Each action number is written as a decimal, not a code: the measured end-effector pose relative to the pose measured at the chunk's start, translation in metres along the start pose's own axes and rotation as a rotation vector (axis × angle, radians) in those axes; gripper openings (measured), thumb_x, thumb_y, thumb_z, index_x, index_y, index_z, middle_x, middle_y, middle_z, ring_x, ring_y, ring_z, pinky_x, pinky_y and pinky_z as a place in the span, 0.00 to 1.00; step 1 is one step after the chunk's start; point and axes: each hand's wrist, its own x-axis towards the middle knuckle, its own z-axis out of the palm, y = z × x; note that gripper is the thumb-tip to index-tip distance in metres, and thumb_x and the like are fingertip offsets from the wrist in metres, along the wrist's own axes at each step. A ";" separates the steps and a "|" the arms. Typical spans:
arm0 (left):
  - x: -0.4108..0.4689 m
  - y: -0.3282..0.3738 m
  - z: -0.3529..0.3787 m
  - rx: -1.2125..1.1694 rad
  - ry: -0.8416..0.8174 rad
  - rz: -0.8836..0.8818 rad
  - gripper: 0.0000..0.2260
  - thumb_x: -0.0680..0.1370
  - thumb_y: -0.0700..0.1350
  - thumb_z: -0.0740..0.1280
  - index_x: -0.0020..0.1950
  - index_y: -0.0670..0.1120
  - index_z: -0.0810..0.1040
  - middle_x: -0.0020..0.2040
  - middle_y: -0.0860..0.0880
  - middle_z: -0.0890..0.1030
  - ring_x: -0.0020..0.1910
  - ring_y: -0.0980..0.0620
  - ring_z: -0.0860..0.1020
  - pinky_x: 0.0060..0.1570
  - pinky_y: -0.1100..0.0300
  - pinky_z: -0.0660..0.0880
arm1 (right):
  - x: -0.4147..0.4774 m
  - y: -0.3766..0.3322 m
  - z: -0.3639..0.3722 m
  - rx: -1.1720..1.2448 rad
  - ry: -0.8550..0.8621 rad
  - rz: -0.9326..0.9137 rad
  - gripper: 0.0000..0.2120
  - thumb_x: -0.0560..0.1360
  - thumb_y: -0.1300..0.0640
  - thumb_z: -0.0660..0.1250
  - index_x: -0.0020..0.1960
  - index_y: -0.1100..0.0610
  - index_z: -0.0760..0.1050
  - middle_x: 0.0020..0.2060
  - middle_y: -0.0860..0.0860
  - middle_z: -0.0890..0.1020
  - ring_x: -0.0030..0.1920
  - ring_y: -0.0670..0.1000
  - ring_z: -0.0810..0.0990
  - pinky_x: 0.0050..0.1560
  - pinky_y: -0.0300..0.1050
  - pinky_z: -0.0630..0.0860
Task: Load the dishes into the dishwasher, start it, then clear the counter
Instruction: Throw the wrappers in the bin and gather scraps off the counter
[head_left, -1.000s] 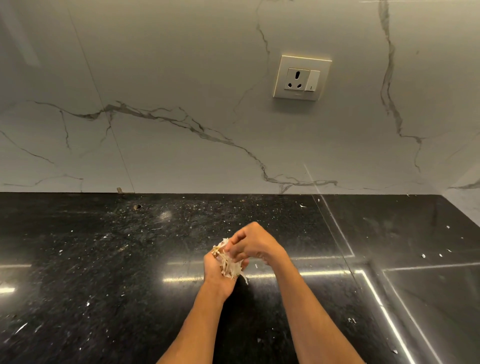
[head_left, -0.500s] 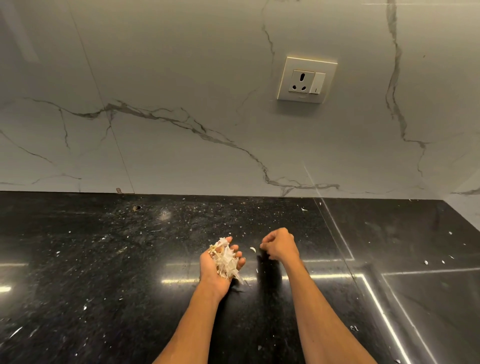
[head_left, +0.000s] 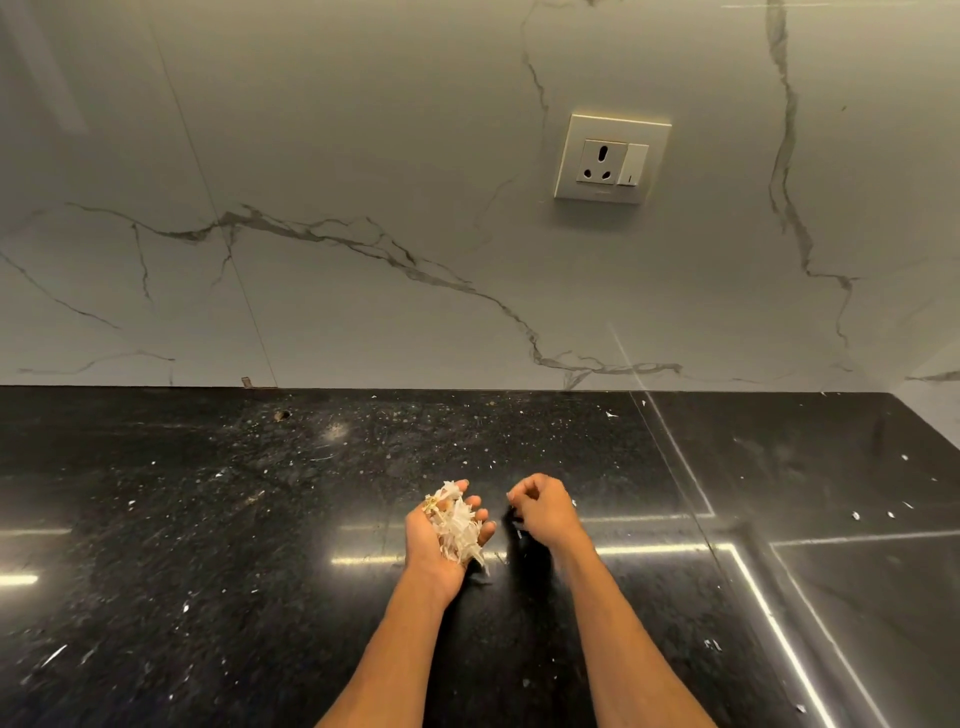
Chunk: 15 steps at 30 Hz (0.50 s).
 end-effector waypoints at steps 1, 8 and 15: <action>-0.001 -0.002 0.001 0.002 0.001 0.002 0.13 0.79 0.42 0.56 0.55 0.39 0.77 0.39 0.40 0.78 0.34 0.44 0.76 0.36 0.52 0.76 | -0.009 -0.001 -0.001 0.160 0.000 0.024 0.08 0.78 0.66 0.64 0.41 0.57 0.76 0.39 0.53 0.82 0.41 0.51 0.81 0.45 0.49 0.80; -0.017 -0.021 0.015 0.021 -0.058 -0.019 0.13 0.78 0.43 0.56 0.53 0.39 0.78 0.39 0.40 0.78 0.33 0.44 0.76 0.33 0.54 0.76 | -0.063 -0.002 0.004 1.030 0.079 0.276 0.10 0.78 0.72 0.58 0.52 0.66 0.77 0.38 0.60 0.80 0.34 0.52 0.79 0.35 0.42 0.80; -0.049 -0.059 0.031 -0.006 -0.098 -0.055 0.11 0.77 0.43 0.58 0.49 0.40 0.78 0.39 0.42 0.77 0.33 0.45 0.74 0.37 0.53 0.72 | -0.112 0.017 0.000 1.545 0.234 0.388 0.09 0.78 0.70 0.56 0.51 0.67 0.75 0.33 0.58 0.82 0.33 0.50 0.80 0.46 0.45 0.78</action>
